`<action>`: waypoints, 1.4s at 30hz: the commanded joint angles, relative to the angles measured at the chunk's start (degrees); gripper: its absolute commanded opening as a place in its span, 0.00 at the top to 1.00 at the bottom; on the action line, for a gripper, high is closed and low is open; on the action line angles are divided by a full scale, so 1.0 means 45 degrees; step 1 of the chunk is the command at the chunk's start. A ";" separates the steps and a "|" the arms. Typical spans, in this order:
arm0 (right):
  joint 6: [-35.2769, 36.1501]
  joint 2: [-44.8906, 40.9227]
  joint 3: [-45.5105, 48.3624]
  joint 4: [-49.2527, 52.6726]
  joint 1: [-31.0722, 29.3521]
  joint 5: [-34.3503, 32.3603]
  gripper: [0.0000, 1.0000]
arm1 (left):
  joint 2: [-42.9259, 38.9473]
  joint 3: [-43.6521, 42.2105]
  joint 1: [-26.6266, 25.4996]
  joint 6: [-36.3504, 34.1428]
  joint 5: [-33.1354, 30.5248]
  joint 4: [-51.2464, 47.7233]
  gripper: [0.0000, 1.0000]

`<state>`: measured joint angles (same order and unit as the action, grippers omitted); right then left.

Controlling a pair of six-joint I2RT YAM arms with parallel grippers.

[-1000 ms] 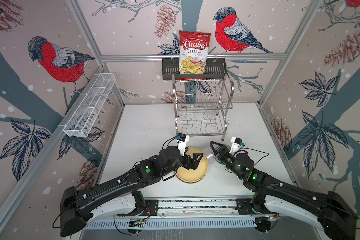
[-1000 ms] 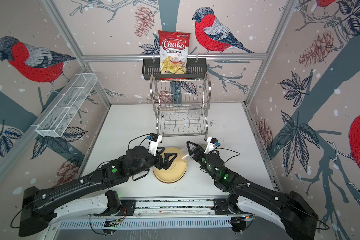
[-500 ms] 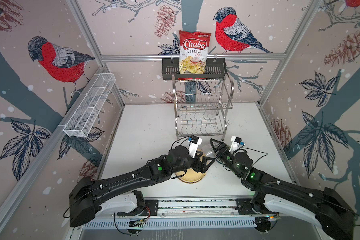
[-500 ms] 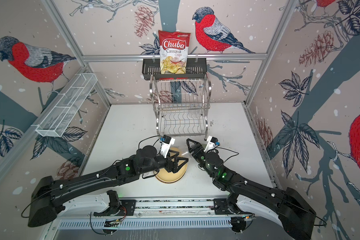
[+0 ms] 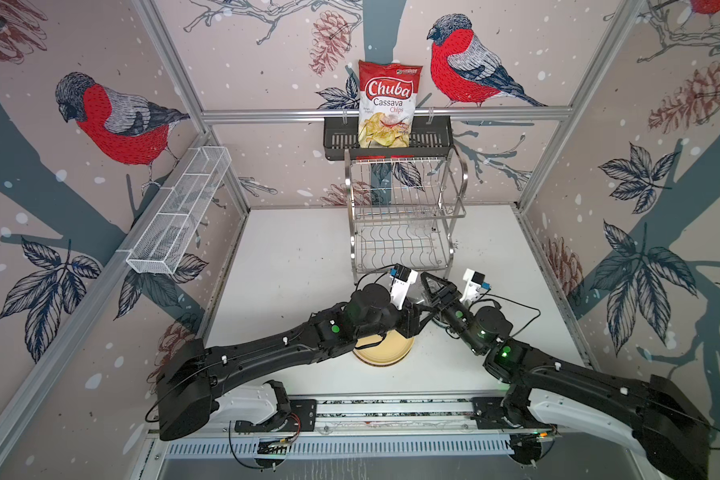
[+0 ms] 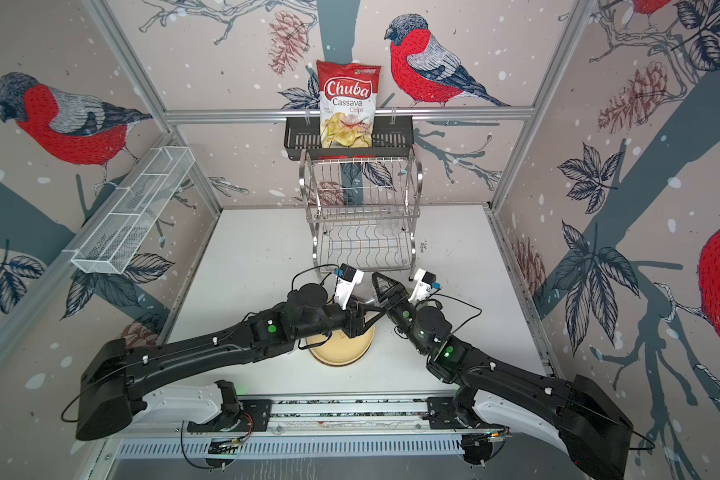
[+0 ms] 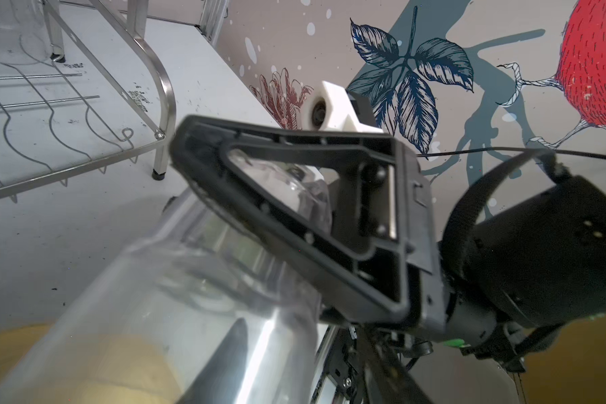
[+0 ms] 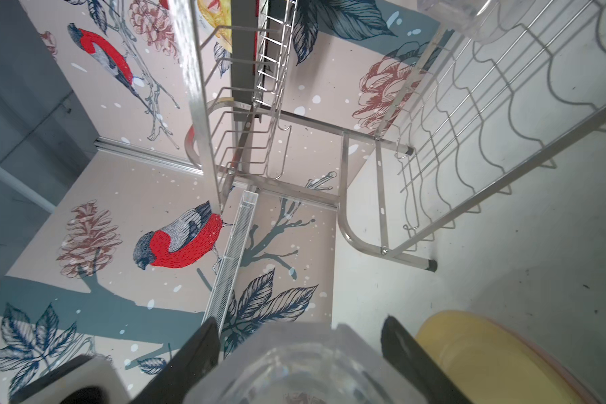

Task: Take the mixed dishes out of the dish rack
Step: 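Close the left gripper on the clear tumbler beside the right gripper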

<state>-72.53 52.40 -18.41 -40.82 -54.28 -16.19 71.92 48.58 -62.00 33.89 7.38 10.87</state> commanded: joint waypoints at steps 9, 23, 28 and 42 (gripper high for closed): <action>0.0121 -0.0407 -0.0024 -0.0207 -0.0698 -0.0231 0.79 | 0.0053 0.0515 0.0954 -0.0756 -0.0332 0.0756 0.73; 0.0524 0.0220 -0.0540 0.0154 -0.1151 -0.0463 0.00 | -0.0428 0.1208 0.1023 -0.1700 -0.0574 -0.0468 1.00; 0.1697 0.0001 -0.1402 0.1812 -0.1085 -0.0488 0.01 | -0.0799 0.1001 0.1101 -0.1939 -0.0237 -0.0455 1.00; 0.1250 -0.2094 0.0113 0.0803 0.1746 0.4381 0.00 | -0.1412 0.0870 0.1782 -0.2696 0.2021 -0.0669 1.00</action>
<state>-66.19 44.31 -18.26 -33.63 -47.90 -3.97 65.84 52.64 -54.46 23.49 12.10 4.51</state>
